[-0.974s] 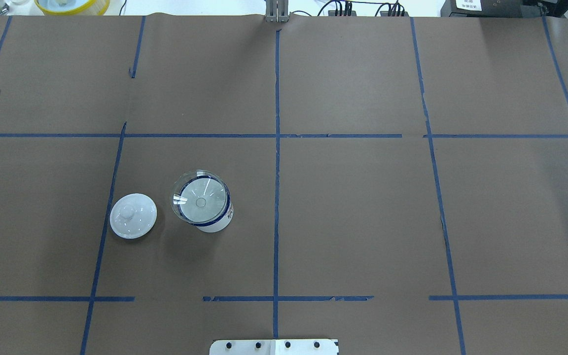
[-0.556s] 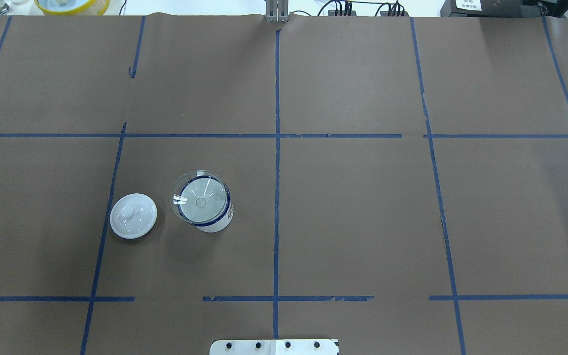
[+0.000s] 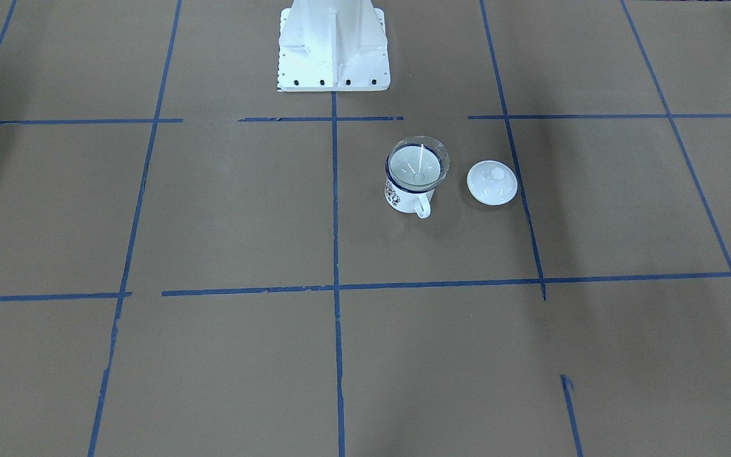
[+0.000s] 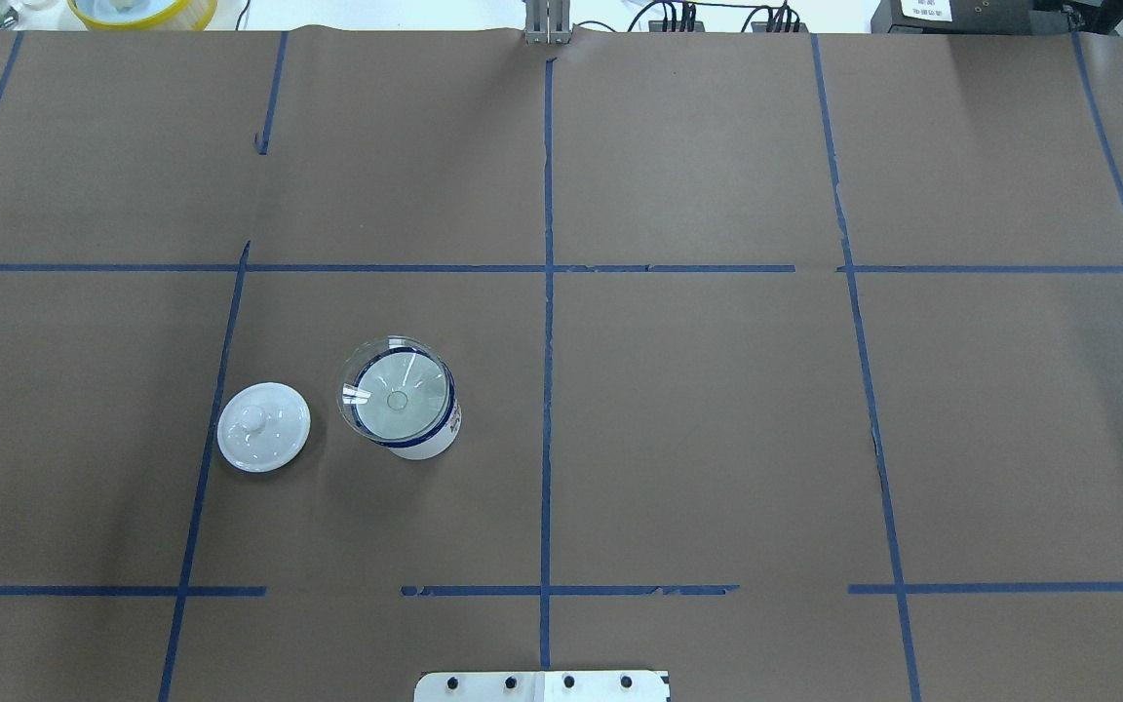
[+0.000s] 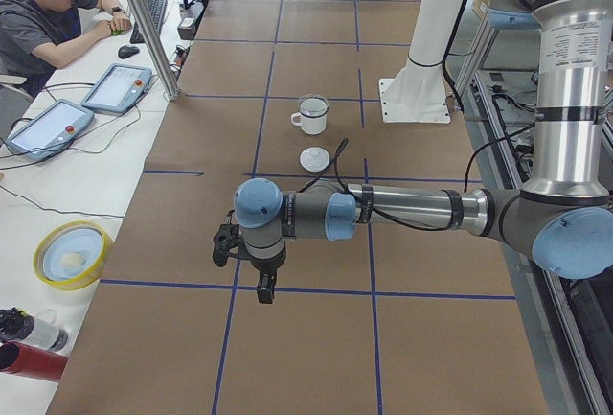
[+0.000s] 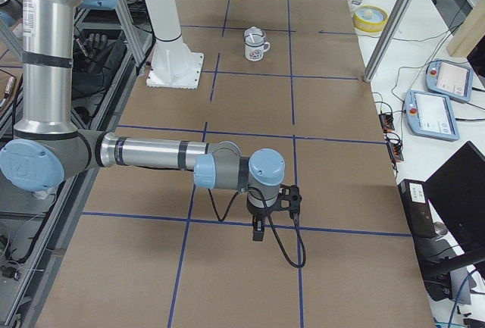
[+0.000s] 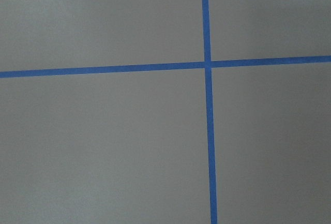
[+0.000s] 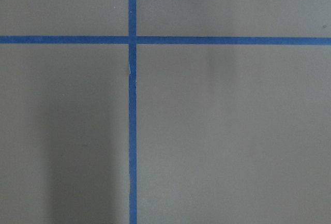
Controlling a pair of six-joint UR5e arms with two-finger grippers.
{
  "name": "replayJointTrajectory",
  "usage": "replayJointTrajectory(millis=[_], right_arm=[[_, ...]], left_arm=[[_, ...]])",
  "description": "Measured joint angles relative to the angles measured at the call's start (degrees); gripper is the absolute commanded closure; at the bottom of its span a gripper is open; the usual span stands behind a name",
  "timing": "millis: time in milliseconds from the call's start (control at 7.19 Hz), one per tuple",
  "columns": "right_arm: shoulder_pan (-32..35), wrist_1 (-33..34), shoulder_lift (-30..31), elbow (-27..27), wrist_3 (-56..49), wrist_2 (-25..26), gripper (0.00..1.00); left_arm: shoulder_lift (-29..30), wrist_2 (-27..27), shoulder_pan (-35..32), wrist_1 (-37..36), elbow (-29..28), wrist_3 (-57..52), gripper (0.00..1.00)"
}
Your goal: Place funnel on cup
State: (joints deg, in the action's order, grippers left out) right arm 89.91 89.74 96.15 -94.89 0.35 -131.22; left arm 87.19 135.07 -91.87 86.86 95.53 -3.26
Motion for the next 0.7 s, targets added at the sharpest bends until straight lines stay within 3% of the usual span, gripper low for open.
replayJointTrajectory(millis=[695], right_arm=[[0.0, 0.0, 0.0, 0.0, 0.0, 0.0, 0.0]], left_arm=[[0.5, 0.0, 0.2, 0.1, -0.1, 0.1, 0.0]])
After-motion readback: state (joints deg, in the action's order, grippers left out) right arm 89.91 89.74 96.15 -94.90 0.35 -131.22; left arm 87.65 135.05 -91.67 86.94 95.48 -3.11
